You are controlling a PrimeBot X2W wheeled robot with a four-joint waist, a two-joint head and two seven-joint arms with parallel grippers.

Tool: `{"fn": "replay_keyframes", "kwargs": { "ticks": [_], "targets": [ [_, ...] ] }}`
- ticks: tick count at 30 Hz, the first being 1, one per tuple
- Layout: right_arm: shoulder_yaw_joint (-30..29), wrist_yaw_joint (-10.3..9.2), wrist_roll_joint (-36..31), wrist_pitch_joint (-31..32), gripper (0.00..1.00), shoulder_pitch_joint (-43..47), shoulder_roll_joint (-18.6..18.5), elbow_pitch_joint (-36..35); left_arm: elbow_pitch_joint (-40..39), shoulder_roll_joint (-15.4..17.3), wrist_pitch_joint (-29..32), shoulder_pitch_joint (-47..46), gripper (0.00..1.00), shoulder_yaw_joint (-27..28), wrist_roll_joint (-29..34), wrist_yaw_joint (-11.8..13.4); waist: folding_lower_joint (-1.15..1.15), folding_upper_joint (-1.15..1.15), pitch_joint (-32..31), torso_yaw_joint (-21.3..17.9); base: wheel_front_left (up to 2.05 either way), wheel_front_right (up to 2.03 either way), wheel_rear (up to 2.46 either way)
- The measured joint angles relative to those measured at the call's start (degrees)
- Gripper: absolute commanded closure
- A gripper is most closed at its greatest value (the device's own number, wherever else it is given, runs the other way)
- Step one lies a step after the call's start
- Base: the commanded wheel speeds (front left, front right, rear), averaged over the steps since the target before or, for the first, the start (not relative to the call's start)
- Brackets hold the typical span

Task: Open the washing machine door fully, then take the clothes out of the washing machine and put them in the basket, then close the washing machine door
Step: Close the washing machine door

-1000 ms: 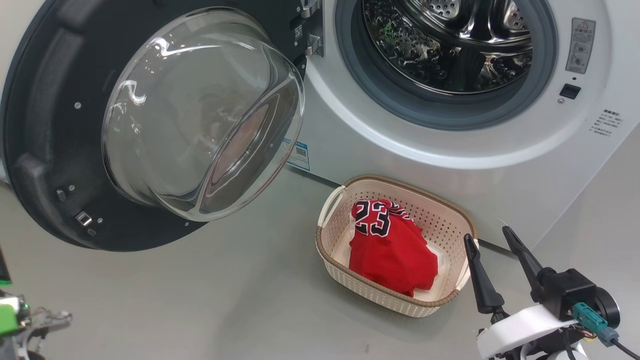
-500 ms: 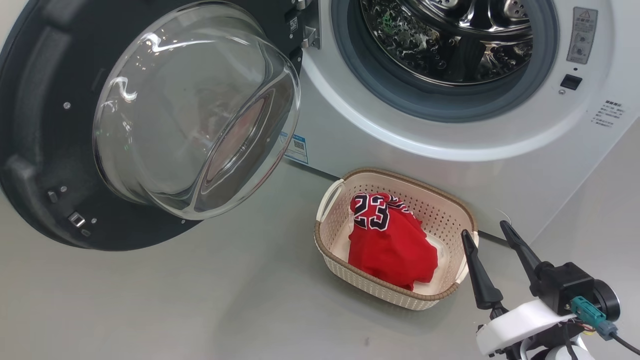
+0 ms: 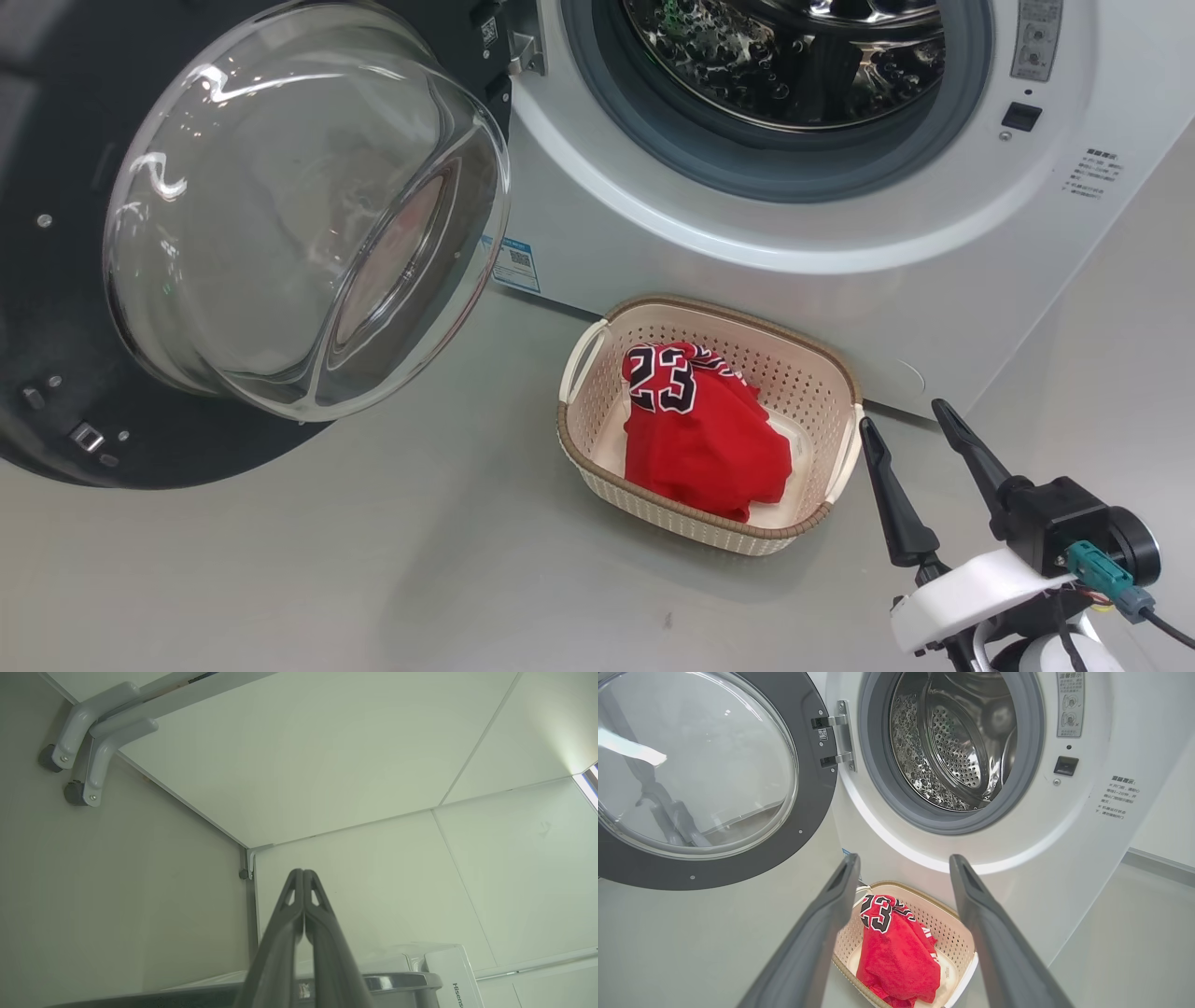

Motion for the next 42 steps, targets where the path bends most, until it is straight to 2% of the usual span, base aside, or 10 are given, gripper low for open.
{"fn": "replay_keyframes", "kwargs": {
  "ticks": [12, 29, 42],
  "targets": [
    [-0.74, -0.01, -0.26, 0.22, 0.0, -0.77, -0.79, -0.7, 6.97, 1.47, 3.63, -4.43, 1.0, -4.15, 0.16, 0.43, 0.0, 0.0, 2.35, -1.82, 0.0, 0.0, 0.0],
    [-1.01, -0.01, -0.26, 0.22, 0.0, -1.09, -1.09, -1.25, 12.01, 2.61, 8.59, -6.48, 1.0, -8.12, 0.77, 0.3, 0.0, 0.0, 3.26, -1.31, 0.0, 0.0, 0.0],
    [-1.34, -0.02, -0.25, 0.14, 0.0, -1.29, -1.13, -1.32, 12.58, 3.22, 14.22, -6.09, 1.0, -8.71, -0.05, -5.08, 0.0, 0.0, 3.48, -1.3, 0.0, 0.0, 0.0]
  ]
}}
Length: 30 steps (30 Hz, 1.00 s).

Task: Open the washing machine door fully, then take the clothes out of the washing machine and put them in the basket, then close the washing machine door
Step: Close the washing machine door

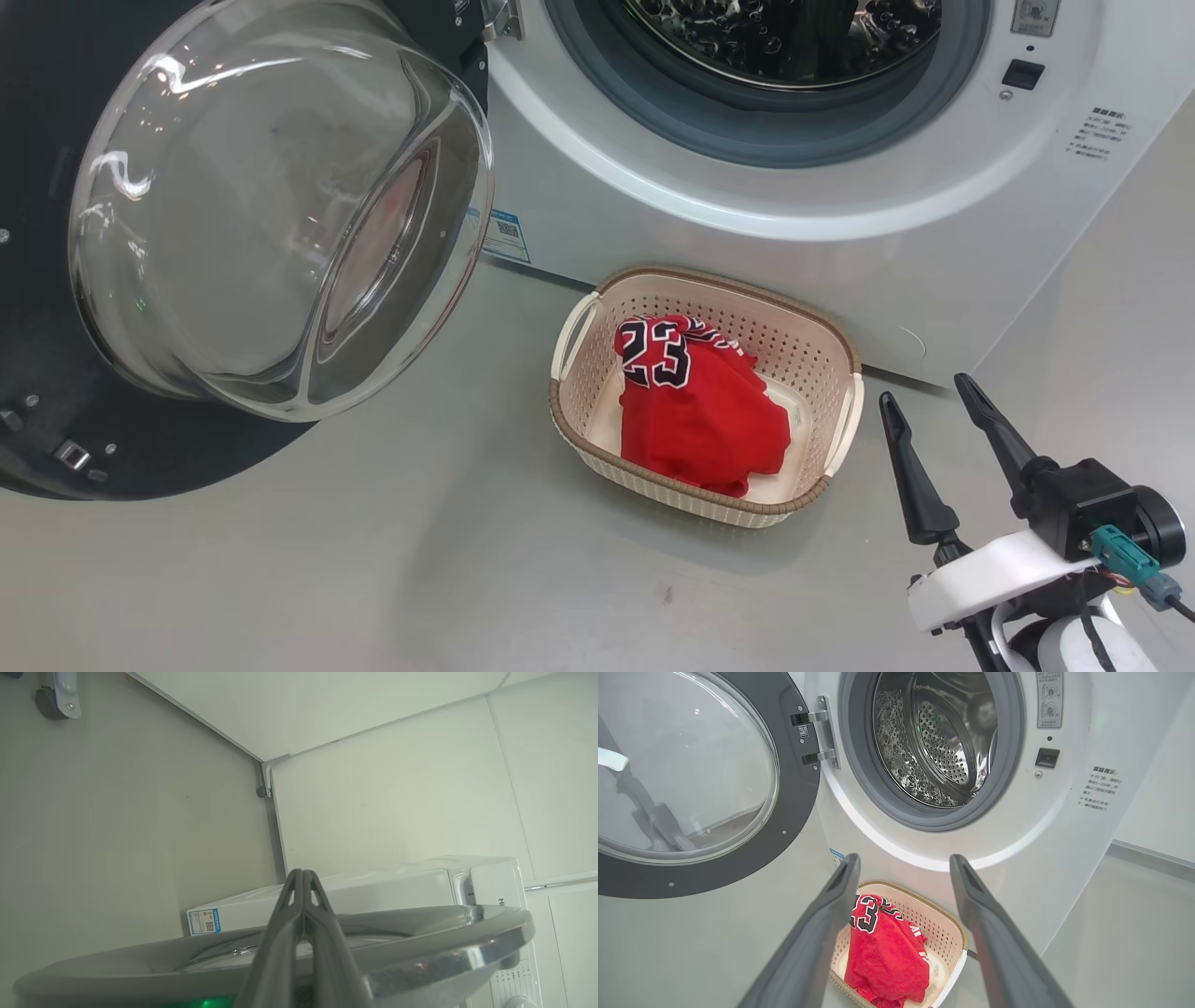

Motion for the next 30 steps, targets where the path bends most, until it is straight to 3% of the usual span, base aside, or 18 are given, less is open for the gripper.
{"fn": "replay_keyframes", "kwargs": {
  "ticks": [16, 30],
  "targets": [
    [-1.35, -0.58, 0.38, -1.13, 0.0, -0.01, 0.32, 0.37, -3.54, -0.86, 8.47, 6.84, 1.0, 0.52, -4.61, -5.89, 0.0, 0.0, -1.22, -0.56, 0.0, 0.0, 0.0],
    [-1.36, -0.59, 0.78, -2.14, 0.0, 0.02, 1.29, 1.29, -12.85, -4.67, 16.4, 13.64, 1.0, -0.71, -9.56, -7.7, 0.0, 0.0, -2.65, -2.53, 0.0, 0.0, 0.0]
  ]
}}
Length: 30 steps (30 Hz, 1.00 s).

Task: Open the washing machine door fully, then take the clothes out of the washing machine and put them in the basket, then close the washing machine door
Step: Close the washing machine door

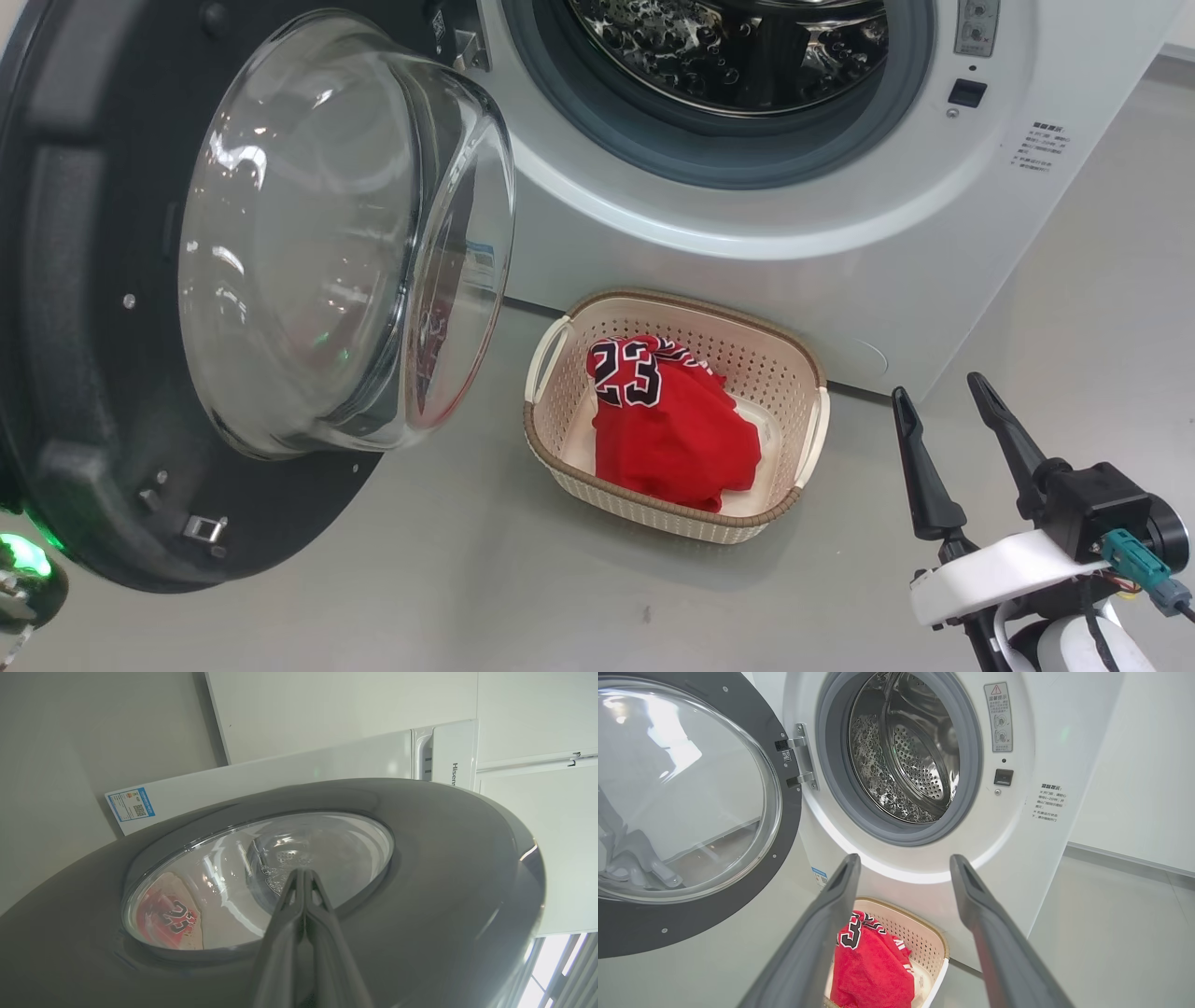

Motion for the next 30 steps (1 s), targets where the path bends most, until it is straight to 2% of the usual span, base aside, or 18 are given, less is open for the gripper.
{"fn": "replay_keyframes", "kwargs": {
  "ticks": [16, 30],
  "targets": [
    [0.58, 0.0, 0.22, -0.78, 0.0, -0.02, 0.87, 0.67, -12.03, -1.97, 7.61, 5.98, 1.0, -3.39, -2.33, -0.22, 0.0, 0.0, -1.08, -3.69, 0.0, 0.0, 0.0],
    [1.08, 0.01, 0.3, -1.57, 0.0, -0.78, 1.78, 0.99, -20.16, -3.77, 9.45, 8.45, 1.0, -5.38, -3.66, -0.27, 0.0, 0.0, -0.21, -9.7, 0.0, 0.0, 0.0]
  ]
}}
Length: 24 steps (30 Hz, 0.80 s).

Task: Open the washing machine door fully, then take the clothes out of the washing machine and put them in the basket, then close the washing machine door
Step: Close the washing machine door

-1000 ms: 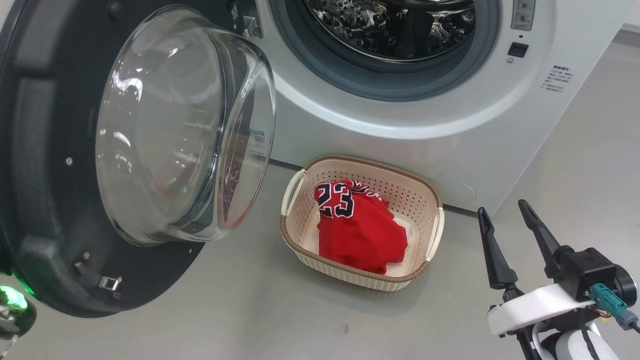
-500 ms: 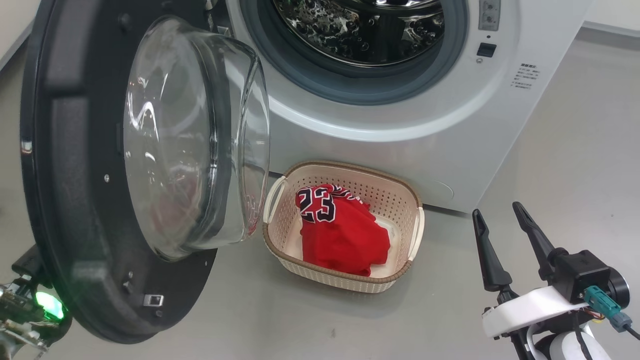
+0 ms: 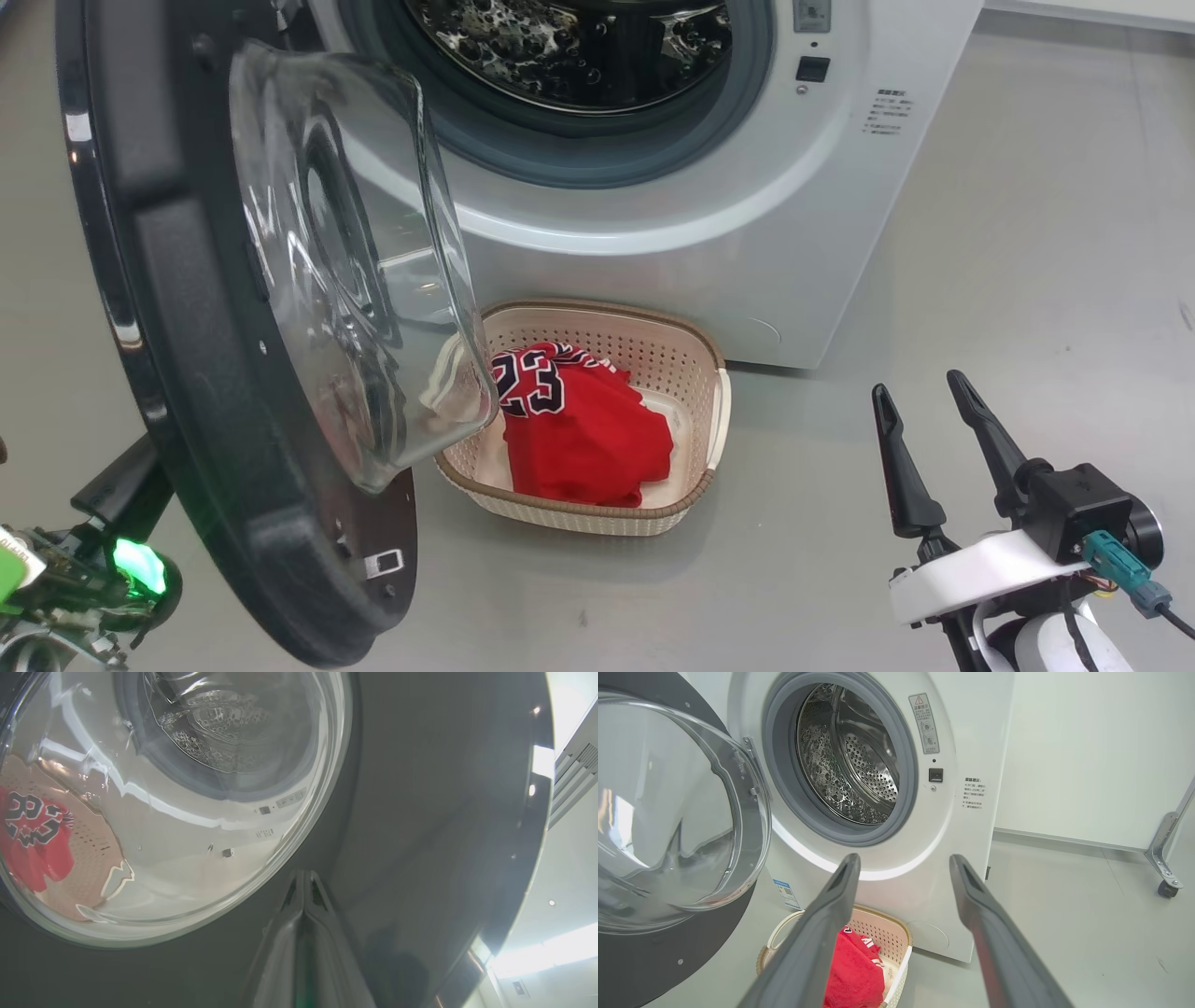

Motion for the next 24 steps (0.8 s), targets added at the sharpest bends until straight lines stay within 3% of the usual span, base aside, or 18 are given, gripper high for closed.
{"fn": "replay_keyframes", "kwargs": {
  "ticks": [12, 24],
  "targets": [
    [0.18, 0.04, 0.38, -0.36, 0.0, -1.35, 0.23, -0.1, -2.64, -1.81, -0.33, -0.7, 1.0, -1.59, 0.0, -0.16, 0.0, 0.0, 2.09, -5.24, 0.0, 0.0, 0.0],
    [0.23, 0.19, 0.49, -0.97, 0.0, -3.59, 0.67, -0.15, -2.58, -3.68, -3.16, -8.56, 1.0, -2.77, 0.44, 0.54, 0.0, 0.0, 5.9, -10.13, 0.0, 0.0, 0.0]
  ]
}}
